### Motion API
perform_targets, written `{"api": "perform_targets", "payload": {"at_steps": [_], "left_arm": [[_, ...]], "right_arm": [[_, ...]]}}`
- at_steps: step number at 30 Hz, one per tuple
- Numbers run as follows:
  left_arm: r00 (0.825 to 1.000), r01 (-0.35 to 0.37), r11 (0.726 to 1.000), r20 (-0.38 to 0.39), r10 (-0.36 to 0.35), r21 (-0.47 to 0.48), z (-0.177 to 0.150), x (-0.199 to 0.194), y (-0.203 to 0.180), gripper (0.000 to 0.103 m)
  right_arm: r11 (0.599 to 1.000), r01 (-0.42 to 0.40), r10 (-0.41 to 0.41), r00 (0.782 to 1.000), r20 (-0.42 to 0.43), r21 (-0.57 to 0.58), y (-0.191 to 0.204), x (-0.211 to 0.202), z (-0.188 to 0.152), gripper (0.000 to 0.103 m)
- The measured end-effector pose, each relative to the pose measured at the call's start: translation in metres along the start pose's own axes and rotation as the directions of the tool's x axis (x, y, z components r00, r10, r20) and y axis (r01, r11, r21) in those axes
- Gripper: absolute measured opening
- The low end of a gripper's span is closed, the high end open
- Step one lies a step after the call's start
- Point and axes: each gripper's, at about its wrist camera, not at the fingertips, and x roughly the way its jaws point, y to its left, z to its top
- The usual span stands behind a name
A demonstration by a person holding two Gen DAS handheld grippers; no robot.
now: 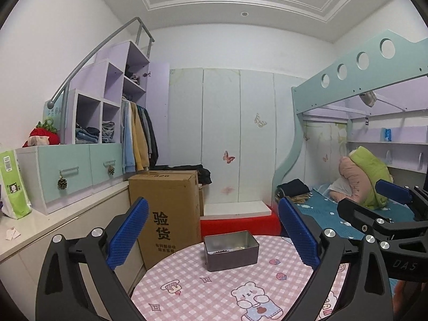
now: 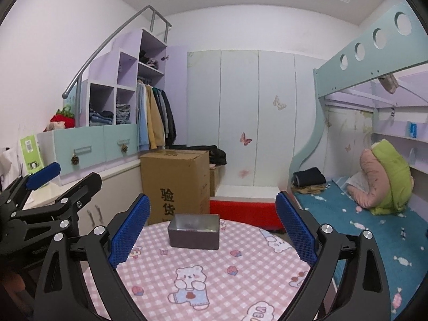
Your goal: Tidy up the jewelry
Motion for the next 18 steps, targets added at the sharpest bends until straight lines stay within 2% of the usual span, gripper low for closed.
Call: {"api": "perform_targets", "payload": {"at_steps": [6,11,18], "left_arm": [[1.000,-0.011,1.000,0.003,0.011,0.015,-0.0002,-0.0009,-0.0015,0.094],[1.000,0.009,1.000,-0.002,-0.009,0.001,-0.0015,0.0013,0.0004,0.095],[0.999,-0.016,1.000,0.035,0.015,0.016,-0.0021,-0.0020,-0.0007,0.095]], "right_arm": [[1.000,0.004,-0.004,1.000,-0.004,0.003,-0.0009,0.0017,-0.0015,0.092],[1.000,0.002,-0.002,1.000,-0.005,0.007,-0.0016,0.0024,-0.0017,0.092],[1.000,-0.001,0.001,1.000,-0.008,0.013,-0.0019,0.0027,-0.0033,0.092]]}}
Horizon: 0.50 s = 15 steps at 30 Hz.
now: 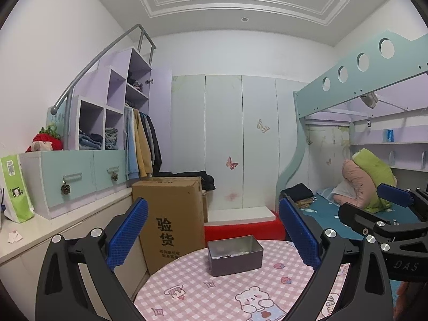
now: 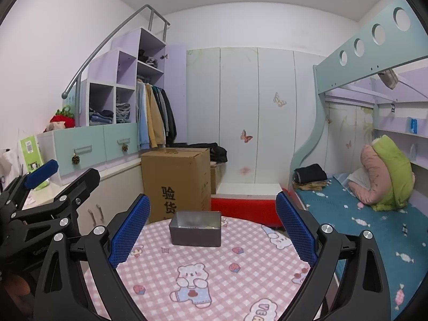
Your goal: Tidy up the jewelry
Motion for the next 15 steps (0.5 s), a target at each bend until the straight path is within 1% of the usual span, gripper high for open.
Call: {"api": "perform_targets", "payload": {"at_steps": [15], "left_arm": [[1.000,0.003,1.000,-0.011,-0.003,0.001,-0.0023,0.0030,0.0001,0.095]], "right_arm": [[1.000,0.001,-0.001,1.000,-0.013,0.005,0.0012,0.0038,-0.0044,0.092]]}}
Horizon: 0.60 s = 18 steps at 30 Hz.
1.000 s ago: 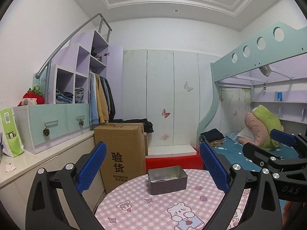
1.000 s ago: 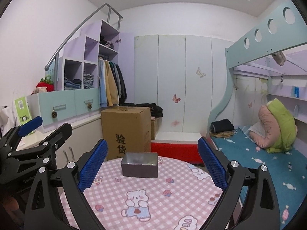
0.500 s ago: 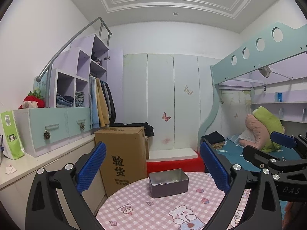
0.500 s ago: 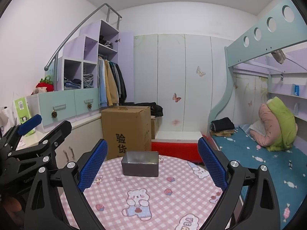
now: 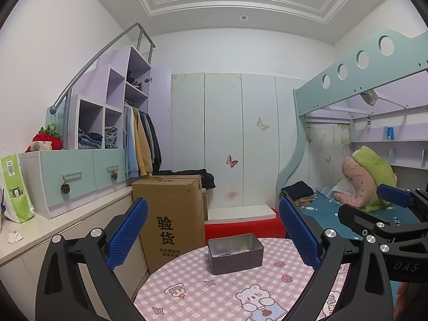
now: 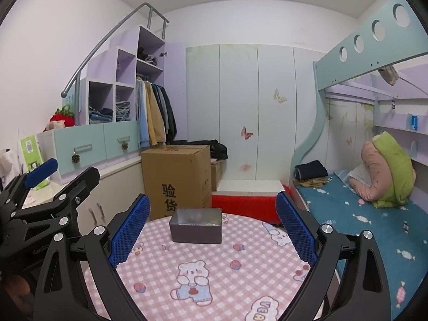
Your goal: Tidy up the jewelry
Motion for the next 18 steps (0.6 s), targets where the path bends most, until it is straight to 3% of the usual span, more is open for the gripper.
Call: {"api": "perform_targets", "payload": {"at_steps": [18], "left_arm": [[1.000,-0.005,1.000,-0.004,0.005,0.004,-0.0034,0.0024,0.0015,0.095]], "right_arm": [[1.000,0.004,-0.004,1.000,-0.012,0.008,-0.0006,0.0030,-0.0082,0.092]]}}
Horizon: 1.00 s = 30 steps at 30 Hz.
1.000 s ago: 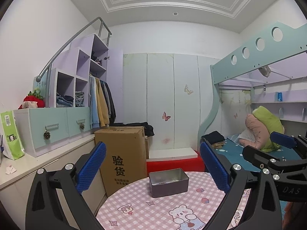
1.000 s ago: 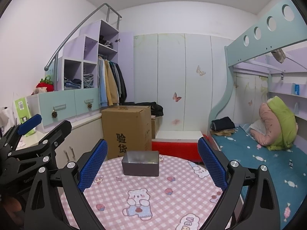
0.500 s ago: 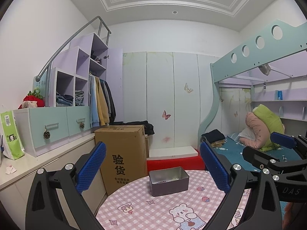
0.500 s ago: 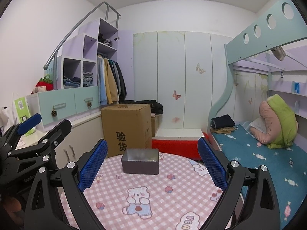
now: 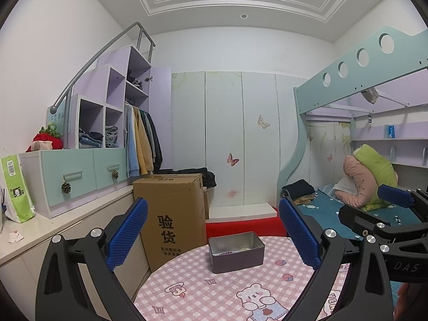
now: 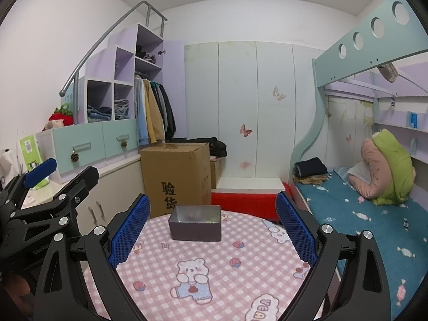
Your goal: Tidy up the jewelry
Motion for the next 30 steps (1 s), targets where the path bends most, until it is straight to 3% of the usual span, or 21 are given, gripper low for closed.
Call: {"api": "perform_targets", "payload": {"at_steps": [30], "left_arm": [[1.000,0.006,1.000,-0.009,-0.006,0.001,-0.0056,0.0050,0.0004,0.095]], "right_arm": [[1.000,0.006,-0.006,1.000,-0.010,0.008,-0.0013,0.0026,-0.0072,0.092]]}}
